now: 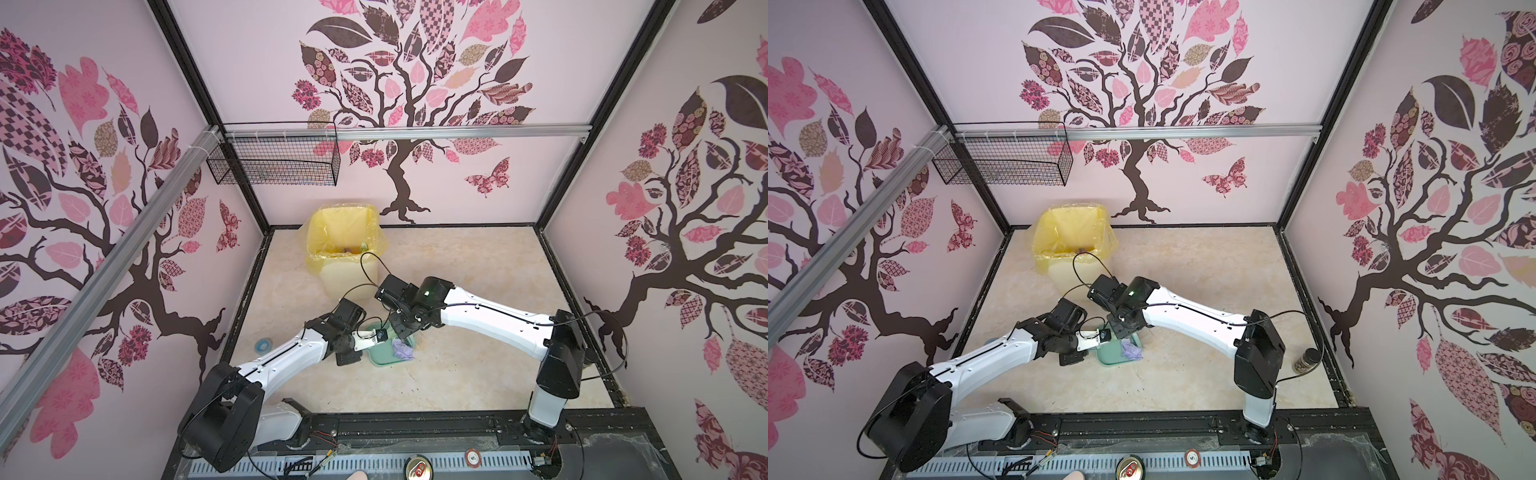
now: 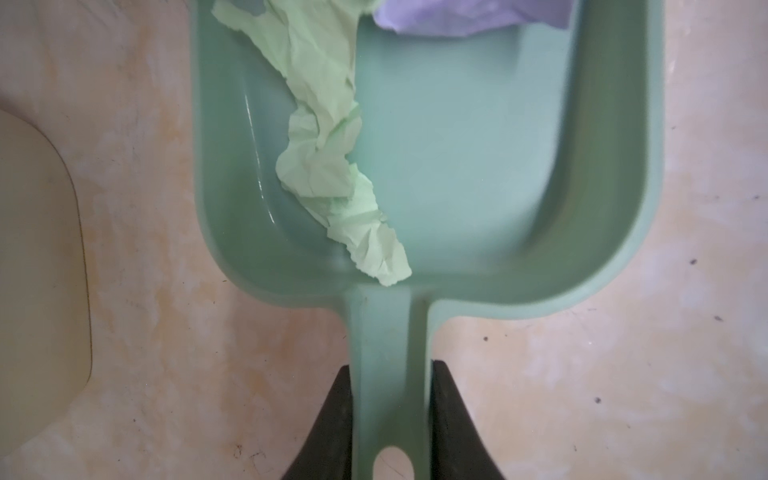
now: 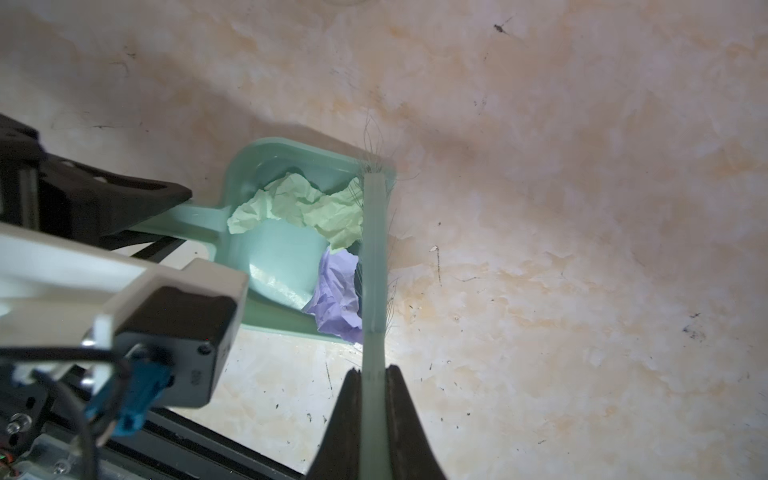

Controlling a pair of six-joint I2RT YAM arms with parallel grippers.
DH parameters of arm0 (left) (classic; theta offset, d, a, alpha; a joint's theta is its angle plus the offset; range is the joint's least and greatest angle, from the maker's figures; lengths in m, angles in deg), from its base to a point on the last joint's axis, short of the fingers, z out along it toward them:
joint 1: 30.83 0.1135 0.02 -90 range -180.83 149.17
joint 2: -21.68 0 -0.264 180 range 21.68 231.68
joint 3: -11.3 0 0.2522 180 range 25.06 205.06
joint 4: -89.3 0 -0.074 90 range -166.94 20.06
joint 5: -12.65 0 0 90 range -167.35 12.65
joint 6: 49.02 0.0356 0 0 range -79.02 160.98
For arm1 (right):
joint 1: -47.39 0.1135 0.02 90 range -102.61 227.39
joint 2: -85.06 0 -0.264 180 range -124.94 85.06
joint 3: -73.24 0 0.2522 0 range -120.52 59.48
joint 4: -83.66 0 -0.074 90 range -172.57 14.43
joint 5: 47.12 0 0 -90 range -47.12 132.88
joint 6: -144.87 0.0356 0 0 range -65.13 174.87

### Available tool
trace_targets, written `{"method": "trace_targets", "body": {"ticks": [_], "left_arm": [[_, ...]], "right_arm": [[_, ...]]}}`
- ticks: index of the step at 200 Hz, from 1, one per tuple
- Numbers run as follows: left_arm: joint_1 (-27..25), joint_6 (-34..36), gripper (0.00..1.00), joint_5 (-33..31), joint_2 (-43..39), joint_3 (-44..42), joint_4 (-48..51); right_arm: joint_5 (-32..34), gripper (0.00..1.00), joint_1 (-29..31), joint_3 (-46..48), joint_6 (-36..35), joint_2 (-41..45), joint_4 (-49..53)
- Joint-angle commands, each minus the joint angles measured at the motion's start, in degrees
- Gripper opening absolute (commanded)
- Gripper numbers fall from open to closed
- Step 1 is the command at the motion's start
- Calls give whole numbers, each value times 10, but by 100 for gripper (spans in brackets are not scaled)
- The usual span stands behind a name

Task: Sweep away the paper scraps from the table
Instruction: 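Sweep the green and lavender scraps into the dustpan with the right gripper's brush, then lift the dustpan toward the yellow bin with the left gripper while the brush withdraws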

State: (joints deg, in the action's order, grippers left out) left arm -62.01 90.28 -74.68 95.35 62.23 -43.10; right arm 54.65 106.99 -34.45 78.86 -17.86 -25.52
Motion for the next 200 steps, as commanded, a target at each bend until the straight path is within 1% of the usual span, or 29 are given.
{"method": "trace_targets", "body": {"ticks": [1, 10, 23, 48, 75, 94, 120, 136, 171, 200], "left_arm": [[-4, -9, 0, 1, 13, 15, -7], [-4, -10, 0, 4, 15, 16, -6], [-5, -11, 0, 10, 15, 16, -5], [-5, -16, 0, 25, 7, 12, -1], [-5, -23, 0, 39, -5, 6, -2], [-5, -24, 0, 42, -12, 3, -2], [-5, -21, 0, 42, -22, 0, 0], [-5, -18, 0, 46, -36, 1, 11], [-5, -21, 0, 82, -92, 21, 58], [-4, 1, 0, 87, -126, 71, 146]], "right_arm": [[-35, 0, 5, -18, -2, 43, -13], [-37, 0, 5, -16, 2, 55, -22], [-23, 0, 4, -16, 7, 71, -26], [33, 0, 4, -9, 20, 108, -27], [88, 0, 3, 27, 33, 161, -43], [107, 0, -7, 43, 44, 188, -32], [148, 0, -15, 58, 59, 203, 9], [160, 0, -21, 76, 67, 214, 21], [159, 0, -45, 132, 79, 258, 18], [154, 0, -68, 175, 85, 295, 13]]}}
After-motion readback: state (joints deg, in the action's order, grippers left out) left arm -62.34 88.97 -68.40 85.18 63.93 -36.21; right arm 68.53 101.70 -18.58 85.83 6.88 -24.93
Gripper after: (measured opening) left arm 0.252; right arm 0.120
